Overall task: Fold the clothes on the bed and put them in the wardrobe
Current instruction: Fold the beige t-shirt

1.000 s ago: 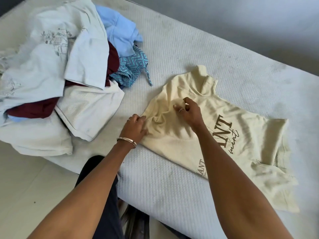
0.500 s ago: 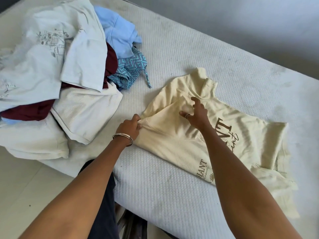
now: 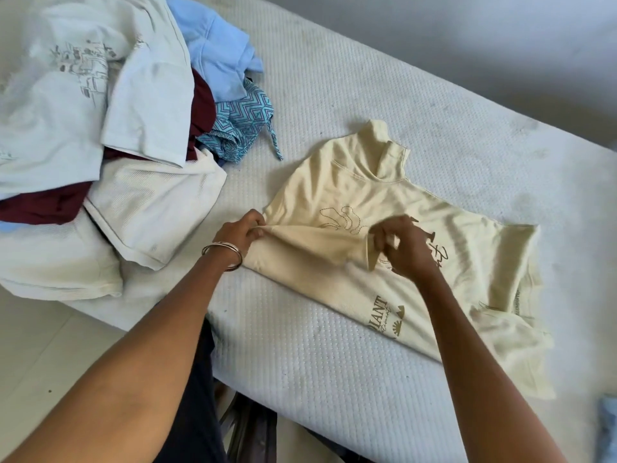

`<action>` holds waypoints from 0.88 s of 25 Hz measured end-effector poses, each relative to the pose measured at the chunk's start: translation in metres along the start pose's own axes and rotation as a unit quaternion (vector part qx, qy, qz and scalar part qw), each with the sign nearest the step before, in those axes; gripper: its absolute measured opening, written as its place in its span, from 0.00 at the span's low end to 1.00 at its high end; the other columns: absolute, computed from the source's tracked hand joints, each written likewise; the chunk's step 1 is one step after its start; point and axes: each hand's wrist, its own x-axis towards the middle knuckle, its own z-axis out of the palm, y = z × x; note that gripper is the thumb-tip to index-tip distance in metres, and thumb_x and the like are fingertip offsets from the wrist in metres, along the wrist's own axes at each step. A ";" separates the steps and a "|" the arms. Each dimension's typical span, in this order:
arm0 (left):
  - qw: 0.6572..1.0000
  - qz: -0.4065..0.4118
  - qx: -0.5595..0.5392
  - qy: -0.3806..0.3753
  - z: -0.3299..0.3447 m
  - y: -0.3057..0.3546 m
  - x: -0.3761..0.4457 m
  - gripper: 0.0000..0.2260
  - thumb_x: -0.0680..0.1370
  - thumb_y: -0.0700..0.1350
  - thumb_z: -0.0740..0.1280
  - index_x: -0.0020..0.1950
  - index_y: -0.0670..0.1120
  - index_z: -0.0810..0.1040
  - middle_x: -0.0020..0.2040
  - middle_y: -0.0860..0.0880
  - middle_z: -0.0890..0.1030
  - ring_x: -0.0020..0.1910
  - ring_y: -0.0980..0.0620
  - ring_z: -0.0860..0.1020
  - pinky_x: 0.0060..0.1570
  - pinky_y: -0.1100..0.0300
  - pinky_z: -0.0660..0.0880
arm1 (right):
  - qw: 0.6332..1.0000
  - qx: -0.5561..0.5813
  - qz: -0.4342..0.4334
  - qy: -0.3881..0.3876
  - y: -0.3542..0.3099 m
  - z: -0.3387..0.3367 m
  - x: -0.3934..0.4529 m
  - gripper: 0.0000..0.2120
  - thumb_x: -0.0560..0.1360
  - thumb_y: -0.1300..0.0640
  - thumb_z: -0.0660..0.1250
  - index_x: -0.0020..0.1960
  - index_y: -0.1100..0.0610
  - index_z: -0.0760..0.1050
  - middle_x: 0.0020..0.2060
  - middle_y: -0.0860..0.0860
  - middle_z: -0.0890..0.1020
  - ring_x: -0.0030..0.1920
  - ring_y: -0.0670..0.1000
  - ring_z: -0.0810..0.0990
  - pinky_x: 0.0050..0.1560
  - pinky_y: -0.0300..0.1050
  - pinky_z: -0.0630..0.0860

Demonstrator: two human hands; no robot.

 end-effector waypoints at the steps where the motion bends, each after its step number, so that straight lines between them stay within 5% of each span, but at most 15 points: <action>1: 0.999 0.008 -0.035 -0.026 -0.004 -0.003 -0.002 0.07 0.80 0.43 0.63 0.57 0.49 0.75 0.44 0.49 0.81 0.47 0.45 0.77 0.46 0.58 0.69 | 0.999 -0.031 0.040 -0.004 0.006 0.003 -0.027 0.21 0.60 0.77 0.64 0.30 0.49 0.73 0.36 0.44 0.81 0.49 0.38 0.74 0.52 0.48 0.67; 3: 0.990 0.003 -0.113 -0.083 -0.010 -0.008 -0.003 0.13 0.79 0.35 0.61 0.54 0.51 0.78 0.53 0.51 0.80 0.54 0.50 0.76 0.51 0.62 0.70 | 0.980 -0.066 0.184 0.049 0.025 0.015 -0.068 0.21 0.61 0.76 0.63 0.30 0.48 0.73 0.35 0.43 0.80 0.51 0.48 0.73 0.52 0.51 0.59; 5: 0.958 -0.072 -0.250 -0.122 -0.014 -0.004 -0.005 0.13 0.79 0.35 0.61 0.50 0.50 0.82 0.55 0.48 0.80 0.57 0.49 0.77 0.53 0.62 0.71 | 0.949 -0.005 0.284 0.139 0.031 0.026 -0.086 0.20 0.61 0.75 0.60 0.33 0.50 0.74 0.35 0.46 0.80 0.49 0.54 0.76 0.54 0.51 0.66; 7: 0.917 -0.181 -0.337 -0.110 -0.015 0.004 -0.004 0.10 0.79 0.48 0.63 0.48 0.47 0.83 0.52 0.45 0.82 0.56 0.43 0.79 0.52 0.54 0.74 | 0.903 0.125 0.334 0.238 0.023 0.038 -0.087 0.17 0.65 0.73 0.60 0.41 0.53 0.76 0.36 0.49 0.80 0.44 0.57 0.80 0.49 0.57 0.77; 8: 0.919 -0.206 -0.321 -0.099 -0.015 0.008 -0.002 0.16 0.79 0.56 0.62 0.48 0.45 0.82 0.50 0.44 0.82 0.52 0.43 0.80 0.50 0.53 0.74 | 0.876 0.178 0.365 0.261 0.014 0.045 -0.083 0.12 0.69 0.69 0.63 0.46 0.55 0.76 0.38 0.49 0.81 0.45 0.57 0.81 0.49 0.57 0.78; 10: 0.955 -0.200 -0.209 -0.062 -0.010 0.011 -0.002 0.19 0.77 0.60 0.65 0.46 0.43 0.79 0.45 0.44 0.81 0.45 0.45 0.78 0.47 0.53 0.75 | 0.850 0.219 0.413 0.243 0.000 0.058 -0.072 0.12 0.73 0.56 0.71 0.55 0.57 0.74 0.43 0.50 0.81 0.49 0.57 0.81 0.53 0.56 0.78; 12: 0.964 -0.183 -0.191 -0.024 -0.001 0.010 -0.001 0.11 0.73 0.53 0.73 0.42 0.46 0.78 0.41 0.47 0.80 0.43 0.47 0.77 0.48 0.53 0.75 | 0.854 0.201 0.437 0.201 0.001 0.067 -0.058 0.21 0.74 0.46 0.72 0.58 0.60 0.75 0.47 0.51 0.80 0.52 0.54 0.78 0.57 0.52 0.76; 15: 0.955 -0.173 -0.239 -0.024 0.001 0.011 -0.006 0.07 0.70 0.40 0.76 0.39 0.47 0.79 0.37 0.49 0.79 0.40 0.51 0.76 0.41 0.60 0.73 | 0.823 0.255 0.462 0.209 0.011 0.058 -0.036 0.16 0.73 0.47 0.73 0.37 0.58 0.76 0.35 0.51 0.77 0.41 0.54 0.75 0.47 0.53 0.78; 17: 0.954 -0.161 -0.251 -0.040 0.000 0.014 -0.011 0.07 0.70 0.35 0.75 0.41 0.45 0.79 0.37 0.49 0.79 0.39 0.53 0.75 0.37 0.65 0.71 | 0.786 0.312 0.466 0.260 0.022 0.050 -0.028 0.19 0.74 0.47 0.71 0.33 0.57 0.71 0.31 0.52 0.75 0.39 0.54 0.74 0.40 0.51 0.75; 20: 0.946 -0.176 -0.269 -0.044 -0.001 0.014 -0.011 0.09 0.69 0.33 0.75 0.43 0.44 0.79 0.39 0.49 0.79 0.40 0.53 0.76 0.37 0.66 0.71 | 0.753 0.391 0.469 0.245 0.028 0.054 -0.025 0.18 0.74 0.43 0.71 0.47 0.56 0.72 0.39 0.52 0.77 0.40 0.54 0.78 0.38 0.52 0.77; 22: 0.941 -0.181 -0.275 -0.072 -0.003 0.012 -0.010 0.08 0.69 0.38 0.76 0.44 0.46 0.81 0.42 0.50 0.81 0.43 0.53 0.77 0.42 0.63 0.72 | 0.757 0.423 0.461 0.185 0.025 0.061 -0.032 0.30 0.66 0.39 0.77 0.56 0.54 0.68 0.48 0.52 0.78 0.47 0.54 0.80 0.43 0.51 0.80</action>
